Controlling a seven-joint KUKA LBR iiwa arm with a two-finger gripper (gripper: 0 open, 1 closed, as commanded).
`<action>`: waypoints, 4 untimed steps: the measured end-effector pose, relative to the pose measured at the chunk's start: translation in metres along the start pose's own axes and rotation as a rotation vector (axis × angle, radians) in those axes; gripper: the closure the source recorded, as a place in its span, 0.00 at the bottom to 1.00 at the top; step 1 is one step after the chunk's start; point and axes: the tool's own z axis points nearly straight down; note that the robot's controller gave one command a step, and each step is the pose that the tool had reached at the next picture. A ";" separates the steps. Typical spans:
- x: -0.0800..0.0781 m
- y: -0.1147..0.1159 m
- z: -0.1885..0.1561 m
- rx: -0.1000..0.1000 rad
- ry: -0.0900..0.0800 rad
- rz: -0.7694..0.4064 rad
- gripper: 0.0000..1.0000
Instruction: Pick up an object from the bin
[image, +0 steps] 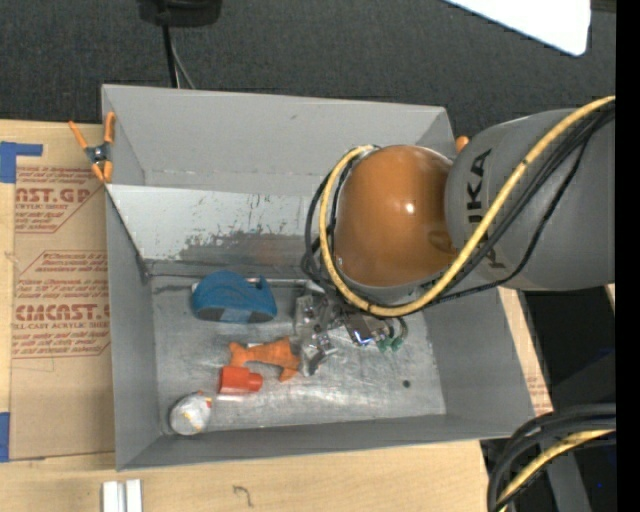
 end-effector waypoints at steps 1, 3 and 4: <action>-0.021 0.007 -0.075 0.002 -0.016 -0.027 1.00; -0.041 -0.004 -0.017 0.003 -0.023 0.038 0.00; -0.055 -0.023 0.041 0.002 -0.017 -0.050 0.00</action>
Offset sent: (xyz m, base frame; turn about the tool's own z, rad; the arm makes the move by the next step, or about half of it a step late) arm 0.0031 0.0373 0.1214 0.2153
